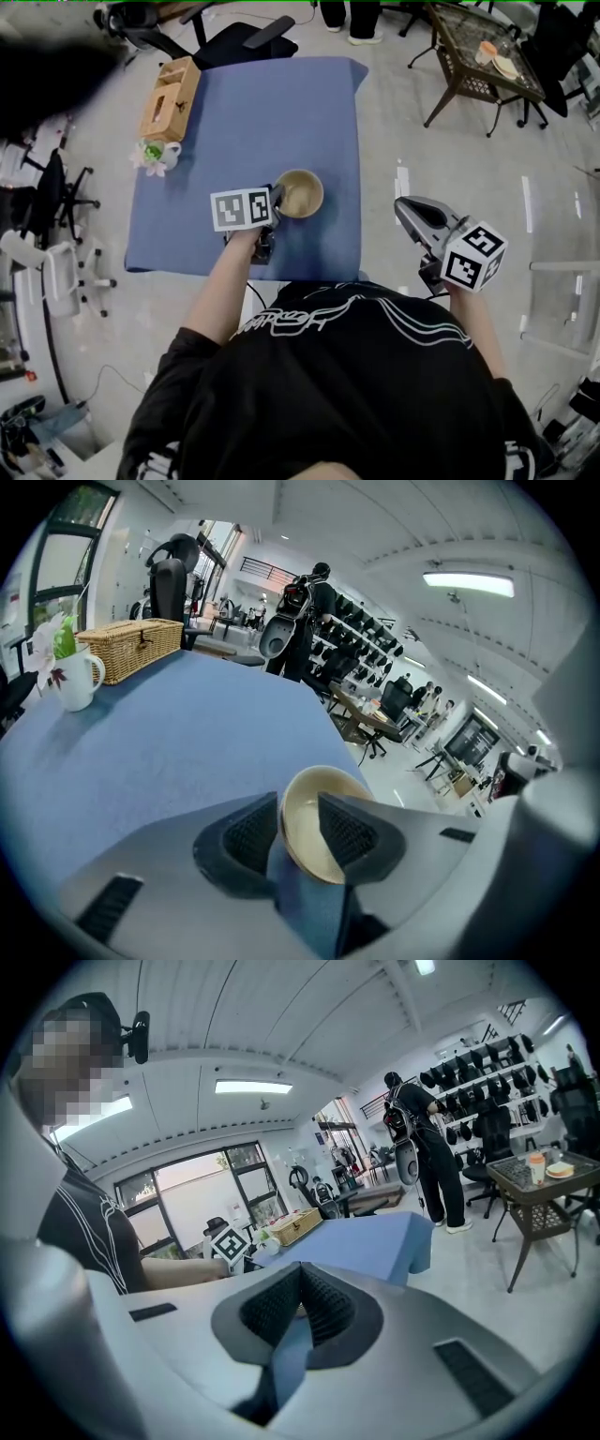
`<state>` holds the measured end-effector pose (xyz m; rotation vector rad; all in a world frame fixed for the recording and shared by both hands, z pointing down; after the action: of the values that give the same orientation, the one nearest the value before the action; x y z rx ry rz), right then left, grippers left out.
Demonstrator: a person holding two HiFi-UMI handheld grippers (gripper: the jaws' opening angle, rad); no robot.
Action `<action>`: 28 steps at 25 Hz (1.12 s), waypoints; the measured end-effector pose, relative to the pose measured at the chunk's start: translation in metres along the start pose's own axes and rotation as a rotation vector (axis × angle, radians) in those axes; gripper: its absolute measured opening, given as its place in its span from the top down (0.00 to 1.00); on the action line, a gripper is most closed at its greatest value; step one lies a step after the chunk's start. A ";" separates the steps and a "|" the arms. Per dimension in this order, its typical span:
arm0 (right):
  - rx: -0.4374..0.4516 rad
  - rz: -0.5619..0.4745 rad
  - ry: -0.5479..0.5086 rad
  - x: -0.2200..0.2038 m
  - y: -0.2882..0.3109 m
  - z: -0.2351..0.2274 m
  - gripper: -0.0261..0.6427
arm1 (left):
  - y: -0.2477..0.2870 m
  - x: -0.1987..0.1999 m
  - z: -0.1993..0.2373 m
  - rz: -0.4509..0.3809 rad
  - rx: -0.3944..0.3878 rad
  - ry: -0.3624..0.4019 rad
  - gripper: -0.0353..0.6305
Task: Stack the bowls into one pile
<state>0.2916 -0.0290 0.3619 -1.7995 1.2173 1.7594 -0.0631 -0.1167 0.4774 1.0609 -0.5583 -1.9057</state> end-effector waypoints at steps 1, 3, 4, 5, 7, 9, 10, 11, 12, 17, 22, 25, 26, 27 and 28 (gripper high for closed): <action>0.007 0.002 -0.006 0.000 0.000 0.000 0.92 | -0.002 0.000 0.000 -0.012 -0.008 -0.007 0.72; 0.020 0.005 -0.019 0.000 0.000 -0.001 0.92 | -0.008 0.001 -0.002 -0.043 -0.020 -0.014 0.68; 0.026 0.007 -0.025 0.000 0.001 -0.001 0.92 | -0.012 0.000 -0.004 -0.059 -0.025 -0.014 0.67; 0.032 0.007 -0.030 0.000 0.002 0.000 0.92 | -0.017 0.000 -0.005 -0.072 -0.032 -0.012 0.66; 0.042 0.001 -0.039 0.001 0.003 0.004 0.92 | -0.028 -0.003 -0.012 -0.091 -0.059 0.006 0.66; 0.045 -0.005 -0.047 0.003 0.003 0.009 0.92 | -0.042 -0.005 -0.022 -0.111 -0.091 0.037 0.66; 0.046 -0.007 -0.048 0.004 0.003 0.011 0.92 | -0.050 -0.007 -0.028 -0.123 -0.110 0.055 0.66; 0.046 -0.010 -0.048 0.005 0.003 0.014 0.92 | -0.059 -0.008 -0.034 -0.136 -0.134 0.074 0.67; 0.047 -0.014 -0.046 0.006 0.003 0.017 0.92 | -0.068 -0.010 -0.041 -0.149 -0.166 0.093 0.69; 0.049 -0.014 -0.080 0.021 0.004 0.046 0.92 | -0.117 -0.018 -0.073 -0.181 -0.340 0.192 0.83; 0.054 -0.064 -0.100 0.041 0.009 0.085 0.92 | -0.169 -0.021 -0.088 -0.173 -0.484 0.268 0.89; 0.068 -0.115 -0.118 0.052 0.016 0.110 0.92 | -0.196 -0.025 -0.089 -0.201 -0.525 0.305 0.90; 0.071 -0.127 -0.123 0.053 0.019 0.117 0.92 | -0.203 -0.027 -0.088 -0.213 -0.538 0.315 0.90; 0.073 -0.135 -0.126 0.054 0.021 0.124 0.92 | -0.209 -0.028 -0.087 -0.224 -0.552 0.323 0.90; 0.074 -0.139 -0.127 0.054 0.023 0.130 0.92 | -0.214 -0.029 -0.086 -0.232 -0.566 0.331 0.90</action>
<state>0.1839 0.0378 0.2966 -1.6612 1.0670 1.7001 -0.0831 0.0232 0.2930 1.0520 0.2931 -1.8607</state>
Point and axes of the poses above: the fingertips, and each gripper's own axes: y forward along the fingers, z to its left, x out of its top, the point moved 10 cm from there along -y, backward along the fingers, and after that the axes turned 14 degrees about -y, right-handed, at the moved point
